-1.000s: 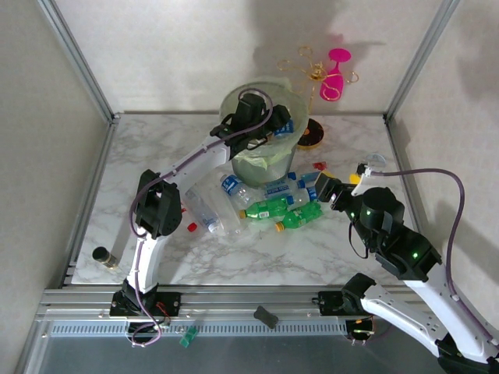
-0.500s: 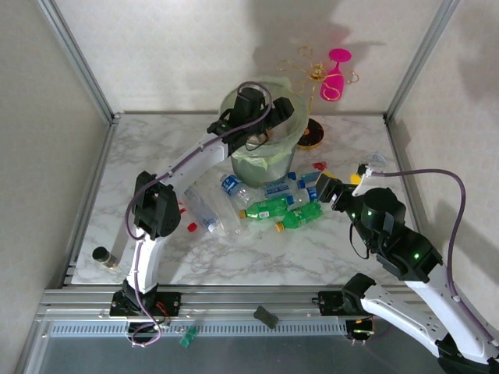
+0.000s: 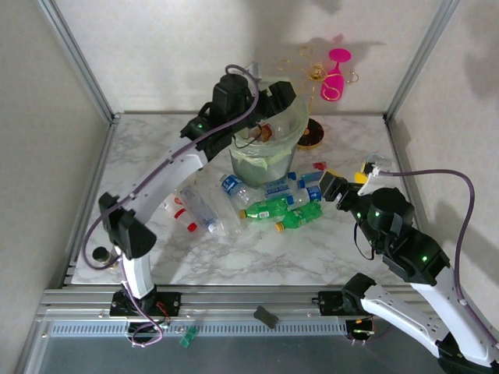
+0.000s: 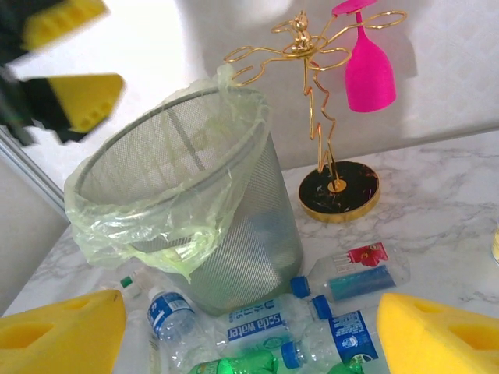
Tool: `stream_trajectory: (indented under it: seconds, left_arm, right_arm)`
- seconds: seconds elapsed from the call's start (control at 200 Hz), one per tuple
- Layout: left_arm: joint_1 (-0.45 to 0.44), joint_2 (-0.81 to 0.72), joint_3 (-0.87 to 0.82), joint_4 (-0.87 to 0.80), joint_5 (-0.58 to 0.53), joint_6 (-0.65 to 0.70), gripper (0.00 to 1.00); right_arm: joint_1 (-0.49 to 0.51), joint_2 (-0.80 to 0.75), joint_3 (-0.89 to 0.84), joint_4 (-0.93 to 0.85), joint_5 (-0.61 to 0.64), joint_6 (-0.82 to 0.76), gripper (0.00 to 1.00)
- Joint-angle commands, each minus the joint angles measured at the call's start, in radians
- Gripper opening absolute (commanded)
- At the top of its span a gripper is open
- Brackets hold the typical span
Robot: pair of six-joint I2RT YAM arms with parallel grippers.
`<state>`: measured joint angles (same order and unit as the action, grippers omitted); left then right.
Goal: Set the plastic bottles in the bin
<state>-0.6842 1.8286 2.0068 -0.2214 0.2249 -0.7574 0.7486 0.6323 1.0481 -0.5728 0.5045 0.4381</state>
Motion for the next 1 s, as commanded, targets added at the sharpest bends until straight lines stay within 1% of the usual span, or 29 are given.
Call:
stream_trajectory:
  seconds: [0.0,0.09,0.18,0.25,0.3,0.34,0.401,0.486,0.546,0.631,0.731,0.771,0.821,0.866,0.991]
  left_arm:
    - [-0.017,-0.132,-0.055,-0.004,0.023,0.072,0.76]
    - [-0.017,-0.27,-0.194,0.034,0.002,0.098,0.76]
    - [-0.015,-0.424,-0.347,0.06,-0.058,0.141,0.76]
    - [-0.004,-0.534,-0.452,0.043,-0.105,0.171,0.76]
    - [0.016,-0.598,-0.511,0.005,-0.163,0.165,0.76]
    - [0.042,-0.64,-0.552,-0.026,-0.196,0.132,0.76]
    - [0.087,-0.684,-0.598,-0.075,-0.215,0.093,0.76]
    - [0.139,-0.739,-0.662,-0.137,-0.25,0.084,0.77]
    - [0.184,-0.767,-0.719,-0.163,-0.256,0.081,0.78]
    - [0.251,-0.767,-0.778,-0.219,-0.232,0.084,0.79]
    - [0.32,-0.734,-0.828,-0.295,-0.278,0.084,0.82]
    - [0.346,-0.729,-0.872,-0.3,-0.303,0.066,0.82]
    - [0.379,-0.726,-0.938,-0.29,-0.302,0.034,0.82]
    - [0.394,-0.724,-0.985,-0.288,-0.32,0.016,0.82]
    - [0.413,-0.699,-1.047,-0.301,-0.427,-0.013,0.83]
  right_arm:
    - [-0.001,0.007,0.024,0.01,-0.001,0.01,0.84]
    - [-0.001,0.016,0.018,0.02,-0.035,0.024,0.84]
    - [-0.001,0.023,0.007,0.026,-0.059,0.041,0.84]
    - [-0.001,0.023,-0.009,0.041,-0.074,0.044,0.85]
    - [-0.002,0.026,-0.02,0.047,-0.08,0.046,0.85]
    - [-0.002,0.032,-0.029,0.053,-0.085,0.05,0.85]
    - [-0.001,0.045,-0.048,0.061,-0.091,0.056,0.85]
    - [-0.001,0.065,-0.072,0.084,-0.104,0.065,0.85]
    - [-0.001,0.08,-0.076,0.093,-0.114,0.072,0.85]
    - [-0.002,0.093,-0.082,0.104,-0.125,0.071,0.85]
    - [0.0,0.097,-0.091,0.109,-0.123,0.064,0.85]
    - [-0.002,0.097,-0.092,0.112,-0.123,0.062,0.85]
    - [-0.002,0.099,-0.094,0.116,-0.125,0.059,0.85]
    - [-0.001,0.102,-0.095,0.116,-0.128,0.059,0.85]
    - [-0.001,0.102,-0.103,0.107,-0.128,0.056,0.85]
